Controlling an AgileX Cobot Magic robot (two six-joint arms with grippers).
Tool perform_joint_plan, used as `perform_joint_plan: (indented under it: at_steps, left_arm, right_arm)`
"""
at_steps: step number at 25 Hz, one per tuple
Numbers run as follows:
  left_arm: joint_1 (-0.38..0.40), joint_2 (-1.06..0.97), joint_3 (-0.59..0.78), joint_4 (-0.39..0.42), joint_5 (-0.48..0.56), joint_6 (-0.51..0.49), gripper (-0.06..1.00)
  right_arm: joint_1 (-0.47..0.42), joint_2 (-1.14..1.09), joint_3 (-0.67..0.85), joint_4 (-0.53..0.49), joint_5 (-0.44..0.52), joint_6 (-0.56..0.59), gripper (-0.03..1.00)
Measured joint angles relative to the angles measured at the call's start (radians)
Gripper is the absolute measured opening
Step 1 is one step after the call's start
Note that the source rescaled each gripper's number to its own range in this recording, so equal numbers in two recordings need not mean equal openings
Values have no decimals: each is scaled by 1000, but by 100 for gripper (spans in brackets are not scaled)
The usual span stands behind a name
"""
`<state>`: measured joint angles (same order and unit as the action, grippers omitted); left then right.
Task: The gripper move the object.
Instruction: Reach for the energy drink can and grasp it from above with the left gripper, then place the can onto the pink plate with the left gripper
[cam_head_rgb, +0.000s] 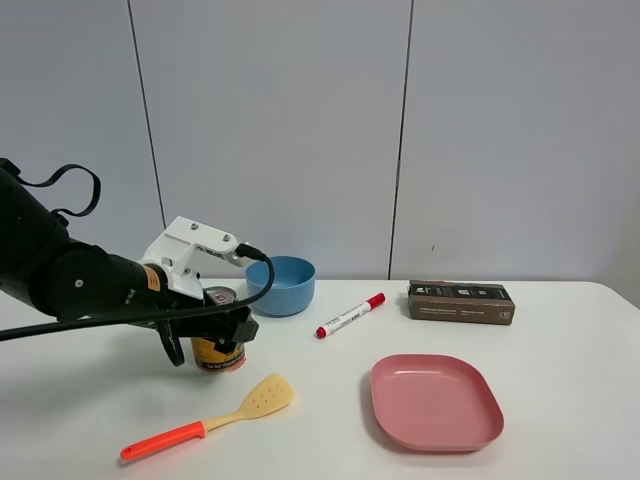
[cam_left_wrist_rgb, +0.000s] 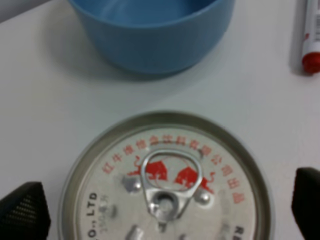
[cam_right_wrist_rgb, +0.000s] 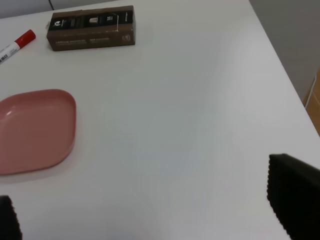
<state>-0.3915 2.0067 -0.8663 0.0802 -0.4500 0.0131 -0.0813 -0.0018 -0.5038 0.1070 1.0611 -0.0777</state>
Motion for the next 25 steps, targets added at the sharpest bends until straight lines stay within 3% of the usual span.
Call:
perform_joint_plan:
  at_steps: [2,4,6,9,25]
  left_arm:
    - [0,3,0,0,-1,0,94]
    - [0,3,0,0,-1,0,82]
    - [0,4,0,0,-1,0,59]
    - [0,5,0,1,-6,0,1]
    - [-7,-29,1,1,19,-4,1]
  right_arm:
    - [0,0,0,0,0,0,100]
    - [0,0,0,0,0,0,100]
    - [0,0,0,0,0,0,100]
    - [0,0,0,0,0,0,100]
    - [0,0,0,0,0,0,100]
